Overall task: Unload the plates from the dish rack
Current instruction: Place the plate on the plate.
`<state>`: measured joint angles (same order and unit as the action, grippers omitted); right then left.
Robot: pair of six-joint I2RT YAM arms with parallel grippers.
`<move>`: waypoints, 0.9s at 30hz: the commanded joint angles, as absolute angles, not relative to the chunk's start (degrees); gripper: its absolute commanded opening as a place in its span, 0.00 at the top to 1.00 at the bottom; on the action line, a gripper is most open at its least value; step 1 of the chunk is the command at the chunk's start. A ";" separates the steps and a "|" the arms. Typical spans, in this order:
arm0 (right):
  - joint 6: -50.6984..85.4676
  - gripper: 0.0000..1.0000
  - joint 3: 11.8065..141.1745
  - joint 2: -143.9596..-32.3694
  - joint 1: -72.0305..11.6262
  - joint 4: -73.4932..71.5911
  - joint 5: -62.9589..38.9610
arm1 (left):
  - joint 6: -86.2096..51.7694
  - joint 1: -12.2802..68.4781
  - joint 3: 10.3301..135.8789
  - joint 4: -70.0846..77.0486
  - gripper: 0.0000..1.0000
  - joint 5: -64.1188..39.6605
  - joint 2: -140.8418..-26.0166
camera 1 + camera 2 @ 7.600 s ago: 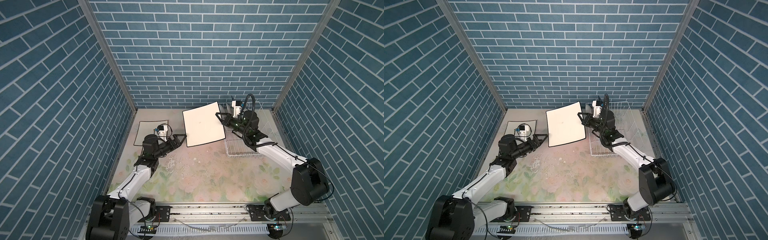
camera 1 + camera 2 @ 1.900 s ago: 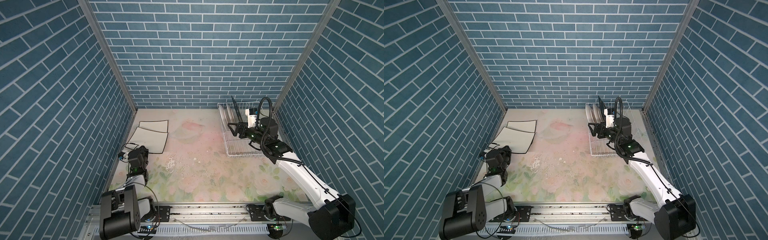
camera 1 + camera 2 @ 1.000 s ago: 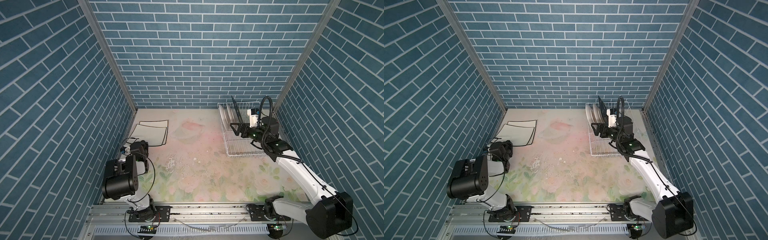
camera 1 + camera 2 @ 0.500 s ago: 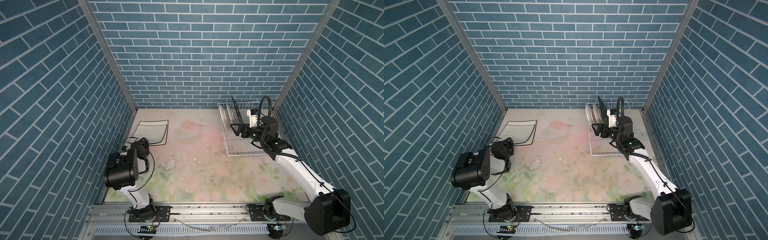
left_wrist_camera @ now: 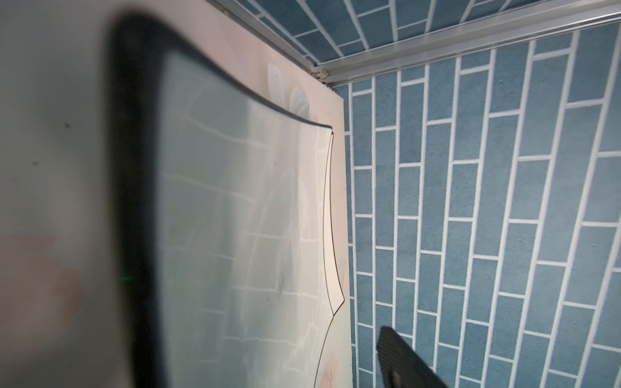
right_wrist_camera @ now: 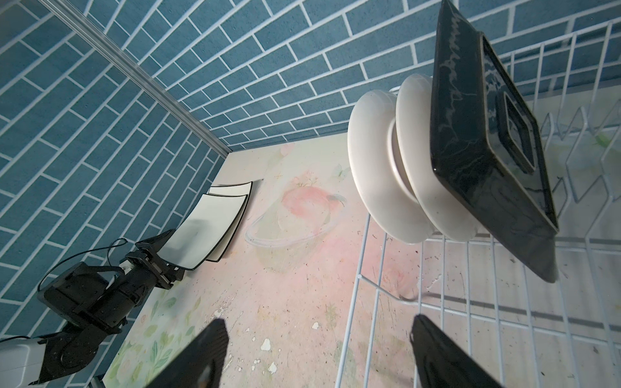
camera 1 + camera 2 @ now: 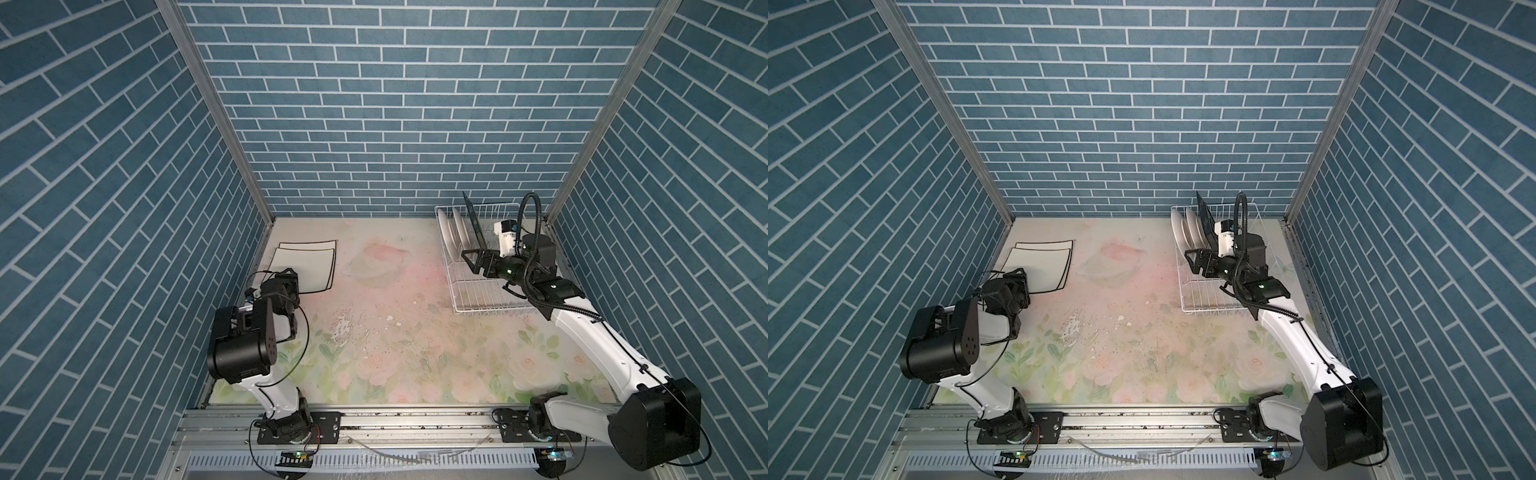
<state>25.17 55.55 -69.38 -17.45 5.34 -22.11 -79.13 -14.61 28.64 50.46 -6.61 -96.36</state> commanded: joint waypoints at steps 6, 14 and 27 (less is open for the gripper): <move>23.55 0.14 58.01 -68.55 -17.03 5.09 -23.03 | -71.05 -14.84 34.92 29.37 0.09 -3.65 -86.95; 23.31 0.14 58.17 -67.86 -17.05 5.55 -23.25 | -71.15 -14.84 37.00 25.89 0.02 -6.08 -89.96; 23.47 0.14 57.83 -66.58 -16.92 5.98 -23.36 | -67.85 -14.79 39.25 17.04 0.00 -3.38 -87.60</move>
